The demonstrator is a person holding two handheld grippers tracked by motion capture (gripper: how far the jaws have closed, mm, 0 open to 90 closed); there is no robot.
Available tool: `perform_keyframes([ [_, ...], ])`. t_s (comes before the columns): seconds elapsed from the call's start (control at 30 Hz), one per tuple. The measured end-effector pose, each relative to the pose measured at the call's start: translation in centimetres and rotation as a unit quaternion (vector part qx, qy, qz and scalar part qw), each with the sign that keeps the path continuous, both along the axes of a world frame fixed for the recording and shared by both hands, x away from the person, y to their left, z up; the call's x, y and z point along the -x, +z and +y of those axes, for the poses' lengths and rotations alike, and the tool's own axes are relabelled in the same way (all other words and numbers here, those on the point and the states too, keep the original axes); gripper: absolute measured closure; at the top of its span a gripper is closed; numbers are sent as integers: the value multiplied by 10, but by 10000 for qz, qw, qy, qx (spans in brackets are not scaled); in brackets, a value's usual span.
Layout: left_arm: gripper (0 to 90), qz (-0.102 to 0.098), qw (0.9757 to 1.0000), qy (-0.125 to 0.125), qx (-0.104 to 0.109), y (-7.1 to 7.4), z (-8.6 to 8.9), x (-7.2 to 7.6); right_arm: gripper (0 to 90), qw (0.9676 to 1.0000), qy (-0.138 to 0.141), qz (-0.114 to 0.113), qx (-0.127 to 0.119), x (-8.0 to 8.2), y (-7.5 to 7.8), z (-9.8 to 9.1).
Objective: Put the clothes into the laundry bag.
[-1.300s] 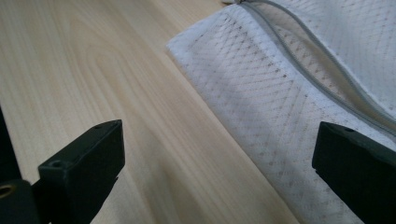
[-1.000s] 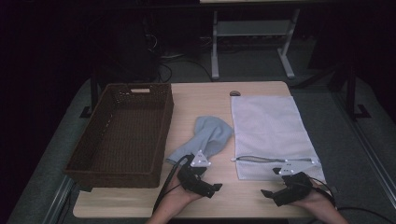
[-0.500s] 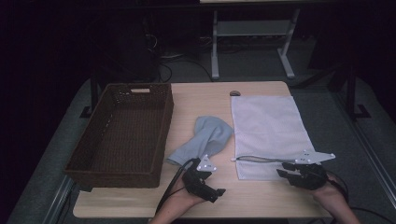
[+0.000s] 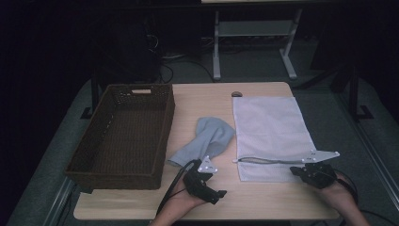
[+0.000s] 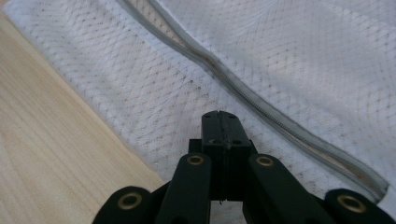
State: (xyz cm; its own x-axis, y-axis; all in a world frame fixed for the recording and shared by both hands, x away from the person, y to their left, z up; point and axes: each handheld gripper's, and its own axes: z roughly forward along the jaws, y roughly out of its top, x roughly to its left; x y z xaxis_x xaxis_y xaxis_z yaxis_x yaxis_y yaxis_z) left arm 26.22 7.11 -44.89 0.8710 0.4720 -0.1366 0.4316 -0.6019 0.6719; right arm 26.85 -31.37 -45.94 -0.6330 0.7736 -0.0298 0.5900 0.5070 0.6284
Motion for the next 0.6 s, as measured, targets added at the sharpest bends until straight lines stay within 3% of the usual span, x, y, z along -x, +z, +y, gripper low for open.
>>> perform_keyframes([
  [0.27,132,-12,10000,3,-22,1,0,0,900,9998,105,113,82,1,-2,5],
  [0.6,132,-32,10000,-3,-41,2,1,0,900,9983,569,139,80,8,-2,24],
])
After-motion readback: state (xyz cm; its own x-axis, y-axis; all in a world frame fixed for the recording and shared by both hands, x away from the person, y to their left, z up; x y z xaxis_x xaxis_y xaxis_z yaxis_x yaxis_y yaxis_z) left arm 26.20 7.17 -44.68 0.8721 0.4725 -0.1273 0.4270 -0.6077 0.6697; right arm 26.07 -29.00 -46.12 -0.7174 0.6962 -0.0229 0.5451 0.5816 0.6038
